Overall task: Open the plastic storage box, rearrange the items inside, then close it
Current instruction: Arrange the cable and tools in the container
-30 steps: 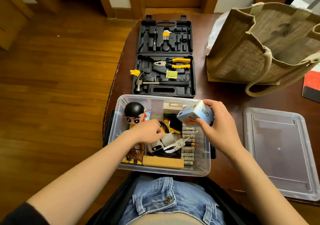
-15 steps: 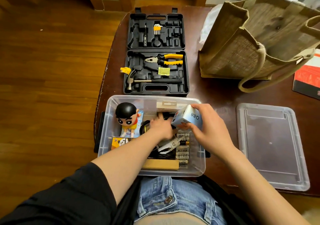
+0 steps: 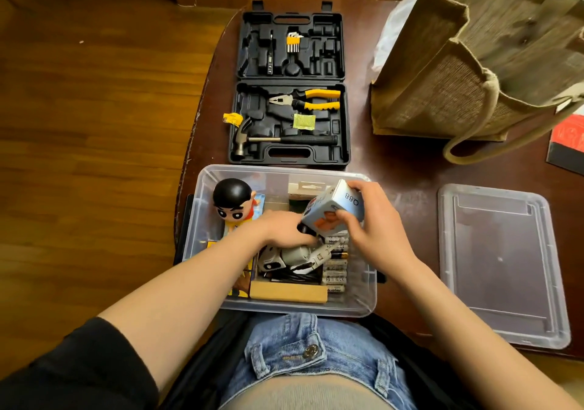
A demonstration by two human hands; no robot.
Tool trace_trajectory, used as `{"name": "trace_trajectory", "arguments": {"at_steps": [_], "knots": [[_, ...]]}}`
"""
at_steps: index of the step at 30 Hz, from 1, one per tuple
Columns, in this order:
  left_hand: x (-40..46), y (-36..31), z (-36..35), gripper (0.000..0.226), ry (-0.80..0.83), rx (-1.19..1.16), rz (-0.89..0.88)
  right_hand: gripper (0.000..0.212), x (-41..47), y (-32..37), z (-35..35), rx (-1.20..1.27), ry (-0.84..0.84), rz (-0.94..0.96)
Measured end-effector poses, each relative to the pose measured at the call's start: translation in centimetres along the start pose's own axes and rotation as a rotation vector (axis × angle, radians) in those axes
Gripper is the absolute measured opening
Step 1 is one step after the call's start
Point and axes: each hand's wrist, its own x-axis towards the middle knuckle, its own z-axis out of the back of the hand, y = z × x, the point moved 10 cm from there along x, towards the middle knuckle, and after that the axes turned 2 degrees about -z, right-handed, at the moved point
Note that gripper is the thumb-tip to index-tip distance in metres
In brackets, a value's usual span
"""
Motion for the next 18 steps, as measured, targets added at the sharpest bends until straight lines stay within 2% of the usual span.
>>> {"name": "trace_trajectory", "arguments": {"at_steps": [3, 6, 9, 14, 18], "knots": [[-1.0, 0.1, -0.3, 0.047, 0.062, 0.028, 0.012, 0.040, 0.4, 0.7, 0.0, 0.032, -0.032, 0.044], [-1.2, -0.3, -0.8, 0.057, 0.104, 0.097, 0.018, 0.044, 0.0, 1.6, -1.7, 0.026, 0.030, 0.103], [-1.4, -0.6, -1.0, 0.055, 0.106, 0.079, -0.012, 0.053, -0.2, 1.6, -3.9, -0.013, 0.096, 0.113], [-1.5, -0.2, -1.2, 0.056, 0.139, 0.061, 0.005, 0.057, 0.9, 1.7, -5.4, -0.149, 0.106, 0.140], [-1.4, -0.4, -1.3, 0.055, 0.171, 0.059, 0.027, 0.050, 1.1, 1.4, -7.2, -0.293, 0.170, 0.169]]}}
